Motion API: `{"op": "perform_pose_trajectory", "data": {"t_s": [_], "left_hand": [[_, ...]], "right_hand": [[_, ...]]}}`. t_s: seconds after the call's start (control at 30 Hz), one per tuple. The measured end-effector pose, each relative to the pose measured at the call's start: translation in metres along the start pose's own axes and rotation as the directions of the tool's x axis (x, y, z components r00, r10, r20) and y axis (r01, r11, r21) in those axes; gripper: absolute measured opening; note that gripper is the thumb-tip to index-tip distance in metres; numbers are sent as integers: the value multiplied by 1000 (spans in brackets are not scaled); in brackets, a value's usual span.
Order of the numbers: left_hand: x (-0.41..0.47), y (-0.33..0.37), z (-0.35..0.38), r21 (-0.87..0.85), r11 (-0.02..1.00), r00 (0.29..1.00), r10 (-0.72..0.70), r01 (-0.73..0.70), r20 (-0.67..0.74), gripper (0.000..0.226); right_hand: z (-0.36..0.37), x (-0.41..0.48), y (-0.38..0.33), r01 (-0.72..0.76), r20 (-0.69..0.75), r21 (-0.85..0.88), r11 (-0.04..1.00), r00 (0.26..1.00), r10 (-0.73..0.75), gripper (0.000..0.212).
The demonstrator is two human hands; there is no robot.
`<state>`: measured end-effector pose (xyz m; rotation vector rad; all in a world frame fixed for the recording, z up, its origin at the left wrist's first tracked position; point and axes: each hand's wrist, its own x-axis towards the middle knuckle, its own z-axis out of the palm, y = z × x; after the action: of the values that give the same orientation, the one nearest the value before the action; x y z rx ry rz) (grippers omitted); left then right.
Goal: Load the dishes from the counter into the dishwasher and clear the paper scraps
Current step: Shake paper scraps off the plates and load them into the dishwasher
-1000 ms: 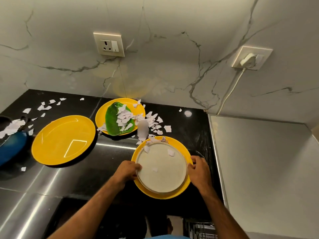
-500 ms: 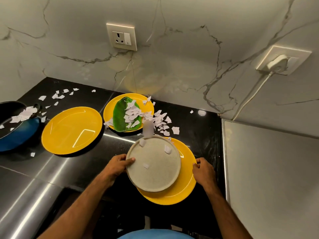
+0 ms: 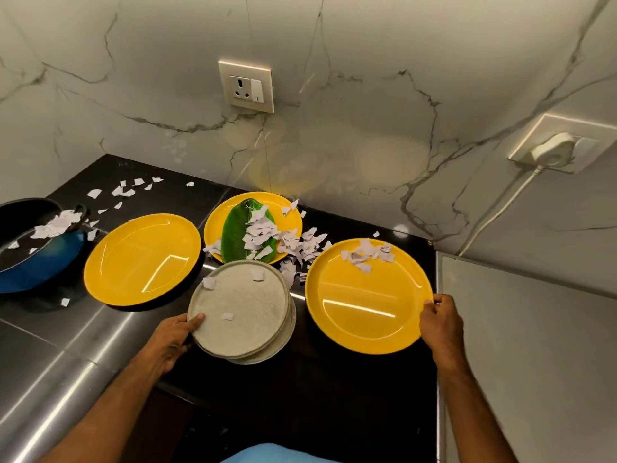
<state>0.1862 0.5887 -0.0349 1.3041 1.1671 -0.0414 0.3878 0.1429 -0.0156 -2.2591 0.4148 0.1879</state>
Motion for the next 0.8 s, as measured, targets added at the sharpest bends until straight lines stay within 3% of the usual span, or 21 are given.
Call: {"op": "perform_pose_trajectory", "data": {"t_s": [0.13, 0.27, 0.37, 0.43, 0.47, 0.5, 0.53, 0.57, 0.6, 0.63, 0.7, 0.8], "left_hand": [[-2, 6, 6, 99, 994, 998, 41, -45, 44, 13], [8, 8, 9, 390, 915, 995, 93, -98, 33, 24], [2, 12, 26, 674, 735, 966, 214, -65, -141, 43], [-9, 15, 43, 818, 569, 872, 439, -83, -216, 67], [-17, 21, 53, 841, 515, 826, 538, -167, -166, 71], [-23, 27, 63, 806, 516, 811, 580, -290, -79, 71], [-30, 35, 74, 692, 599, 837, 546, -404, 16, 70], [-38, 44, 87, 495, 757, 894, 434, -427, 108, 67], [-48, 51, 99, 258, 909, 936, 275, -327, 218, 63], [-57, 57, 110, 74, 981, 933, 147, -181, 330, 57], [-66, 62, 125, -110, 993, 909, 78, -36, 409, 40], [-63, 57, 127, -135, 981, 936, 174, -138, 307, 31]], "right_hand": [[-7, 4, -9, -21, 5, 97, 995, 1000, 20, 18], [-1, -1, -17, -16, 41, 159, 987, 999, 9, 16], [8, -9, -23, -18, 74, 194, 981, 997, 4, 10], [17, -14, -25, -33, 107, 217, 976, 994, 10, 10], [22, -16, -26, -40, 127, 223, 974, 992, 11, 10], [26, -19, -28, -45, 148, 227, 973, 989, 11, 10], [32, -21, -30, -56, 169, 234, 971, 986, 16, 10], [36, -24, -32, -65, 188, 248, 967, 982, 18, 11], [41, -27, -36, -70, 206, 264, 962, 978, 15, 11], [45, -31, -39, -70, 220, 277, 958, 975, 8, 11], [50, -35, -45, -75, 236, 289, 954, 972, 5, 10], [50, -39, -50, -71, 257, 291, 954, 966, -6, 12]]}}
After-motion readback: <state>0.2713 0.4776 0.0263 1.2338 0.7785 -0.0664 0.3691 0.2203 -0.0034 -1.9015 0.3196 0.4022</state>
